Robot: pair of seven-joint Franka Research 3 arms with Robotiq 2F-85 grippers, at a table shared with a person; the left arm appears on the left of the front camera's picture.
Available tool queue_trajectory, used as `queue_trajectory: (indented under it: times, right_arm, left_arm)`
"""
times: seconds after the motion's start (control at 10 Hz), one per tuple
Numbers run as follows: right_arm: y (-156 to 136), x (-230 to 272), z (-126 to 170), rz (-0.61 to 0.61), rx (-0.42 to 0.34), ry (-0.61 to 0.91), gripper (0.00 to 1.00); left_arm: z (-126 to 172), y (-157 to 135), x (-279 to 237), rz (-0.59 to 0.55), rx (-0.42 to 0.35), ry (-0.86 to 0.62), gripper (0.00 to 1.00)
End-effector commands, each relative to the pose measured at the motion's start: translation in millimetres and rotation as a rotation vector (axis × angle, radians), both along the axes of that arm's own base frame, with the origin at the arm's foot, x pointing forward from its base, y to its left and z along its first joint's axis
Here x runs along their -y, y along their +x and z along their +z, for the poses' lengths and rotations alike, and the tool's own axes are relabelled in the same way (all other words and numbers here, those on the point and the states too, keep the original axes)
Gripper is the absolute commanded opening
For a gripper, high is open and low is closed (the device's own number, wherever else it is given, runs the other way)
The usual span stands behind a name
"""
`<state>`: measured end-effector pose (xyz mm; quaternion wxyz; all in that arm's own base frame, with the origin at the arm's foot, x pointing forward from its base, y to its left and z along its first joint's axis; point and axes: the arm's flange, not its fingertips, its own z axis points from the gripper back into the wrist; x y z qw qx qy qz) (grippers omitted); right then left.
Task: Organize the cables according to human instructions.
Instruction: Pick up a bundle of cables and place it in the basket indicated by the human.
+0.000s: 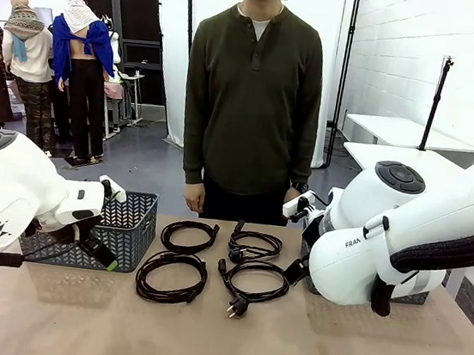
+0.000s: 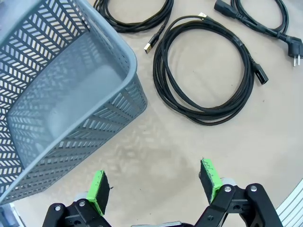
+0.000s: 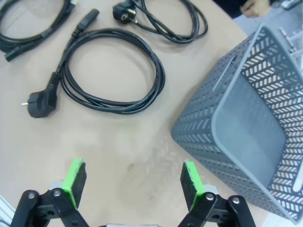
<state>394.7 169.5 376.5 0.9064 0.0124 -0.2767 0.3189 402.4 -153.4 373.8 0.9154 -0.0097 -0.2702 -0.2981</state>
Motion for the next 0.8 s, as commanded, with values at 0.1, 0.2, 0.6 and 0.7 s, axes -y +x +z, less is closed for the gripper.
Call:
queue_trajectory:
  times: [0.1,0.2,0.6,0.7]
  right_arm:
    - [-5,16,28,0.076,-0.024,0.074,1.00]
    - [-9,26,40,0.101,-0.025,0.107,1.00]
    - [-30,62,83,0.211,-0.015,0.170,1.00]
    - [-34,72,92,0.231,-0.007,0.187,1.00]
  left_arm:
    - [28,-15,-10,-0.065,0.038,-0.028,1.00]
    - [38,-20,-12,-0.101,0.045,-0.028,1.00]
    - [84,-32,-32,-0.299,0.047,-0.122,1.00]
    - [94,-36,-38,-0.329,0.047,-0.156,1.00]
